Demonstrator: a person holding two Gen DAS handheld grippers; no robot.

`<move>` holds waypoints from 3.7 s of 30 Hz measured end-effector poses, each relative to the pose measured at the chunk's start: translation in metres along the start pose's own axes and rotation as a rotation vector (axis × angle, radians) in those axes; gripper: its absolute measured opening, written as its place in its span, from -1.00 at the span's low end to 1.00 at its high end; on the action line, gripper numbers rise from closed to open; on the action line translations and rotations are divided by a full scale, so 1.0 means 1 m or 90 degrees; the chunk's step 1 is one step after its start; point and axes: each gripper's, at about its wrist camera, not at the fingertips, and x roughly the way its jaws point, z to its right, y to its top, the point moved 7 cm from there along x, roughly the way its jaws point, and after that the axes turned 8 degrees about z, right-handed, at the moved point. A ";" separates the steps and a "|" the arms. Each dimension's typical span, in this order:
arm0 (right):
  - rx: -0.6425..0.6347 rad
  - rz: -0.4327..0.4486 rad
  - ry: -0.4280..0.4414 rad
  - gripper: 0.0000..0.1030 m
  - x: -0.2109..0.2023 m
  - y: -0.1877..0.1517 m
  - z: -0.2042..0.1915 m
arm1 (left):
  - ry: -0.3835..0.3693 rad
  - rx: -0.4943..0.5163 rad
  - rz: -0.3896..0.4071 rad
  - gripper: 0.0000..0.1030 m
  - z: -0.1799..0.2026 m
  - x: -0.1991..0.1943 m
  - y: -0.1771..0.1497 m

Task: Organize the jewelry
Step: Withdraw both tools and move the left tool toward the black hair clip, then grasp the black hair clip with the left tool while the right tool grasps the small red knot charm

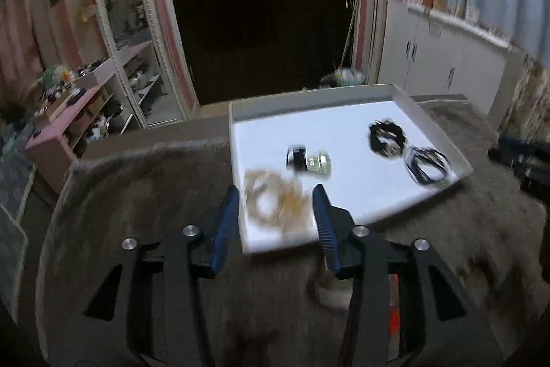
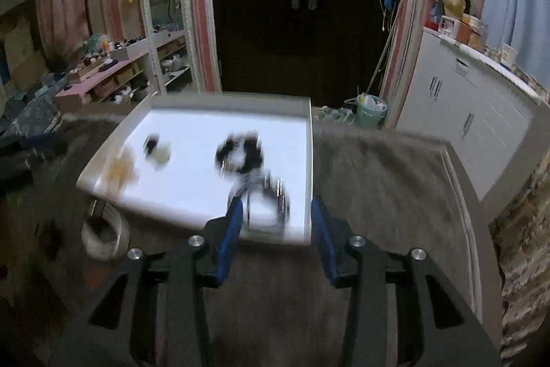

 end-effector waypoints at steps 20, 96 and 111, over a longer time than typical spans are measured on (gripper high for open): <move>0.033 -0.020 0.025 -0.20 -0.079 -0.127 -0.053 | -0.036 -0.036 -0.048 -0.11 0.025 -0.073 -0.133; 0.011 -0.070 0.104 -0.76 -0.022 -0.118 -0.117 | -0.001 -0.051 -0.070 -0.44 -0.028 -0.021 -0.125; 0.001 0.006 0.045 -0.75 -0.046 -0.075 -0.074 | 0.001 -0.042 -0.029 -0.45 -0.034 -0.062 -0.115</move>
